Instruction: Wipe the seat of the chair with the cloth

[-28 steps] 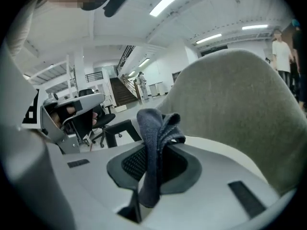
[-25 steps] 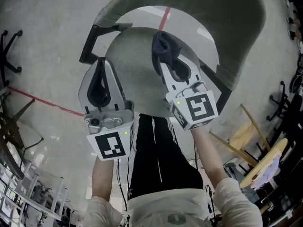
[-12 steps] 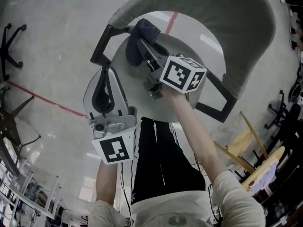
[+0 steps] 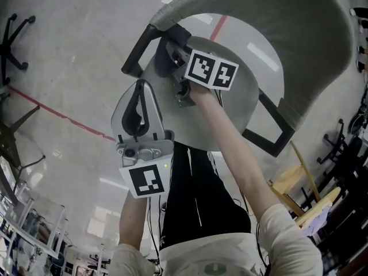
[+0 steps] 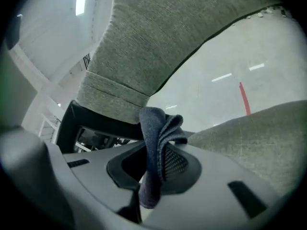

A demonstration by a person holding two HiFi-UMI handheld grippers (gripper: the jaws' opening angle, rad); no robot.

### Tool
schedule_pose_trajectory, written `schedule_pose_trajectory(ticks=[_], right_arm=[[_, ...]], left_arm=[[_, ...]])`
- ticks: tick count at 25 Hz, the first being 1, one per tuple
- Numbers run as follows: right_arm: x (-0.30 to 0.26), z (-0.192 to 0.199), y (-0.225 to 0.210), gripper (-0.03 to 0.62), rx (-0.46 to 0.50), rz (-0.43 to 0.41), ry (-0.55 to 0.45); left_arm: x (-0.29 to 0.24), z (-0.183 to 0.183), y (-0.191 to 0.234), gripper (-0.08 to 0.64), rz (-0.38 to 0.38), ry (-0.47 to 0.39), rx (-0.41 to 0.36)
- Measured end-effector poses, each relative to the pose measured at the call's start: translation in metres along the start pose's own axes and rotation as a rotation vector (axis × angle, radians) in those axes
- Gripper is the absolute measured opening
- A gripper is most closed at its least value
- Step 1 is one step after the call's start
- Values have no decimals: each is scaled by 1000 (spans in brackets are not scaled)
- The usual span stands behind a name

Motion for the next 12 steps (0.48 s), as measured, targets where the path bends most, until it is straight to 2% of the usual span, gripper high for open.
schedule_pose_trajectory(ticks=[4, 12], right_arm=[[-11, -2, -15, 57, 58, 89, 33], [-3, -4, -32, 57, 83, 170, 90]], left_arm=[[-5, 2, -3, 15, 9, 9, 8], [-15, 4, -5, 15, 28, 17, 16]])
Point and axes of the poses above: the fingertips, and each gripper's own axes: x backward along the fingers, y to its left, z out of its underside, the point moved 7 cm from there along x, backward along the fingers, and after that the axes turned 7 degrees about -y, right-handed, at the moved point
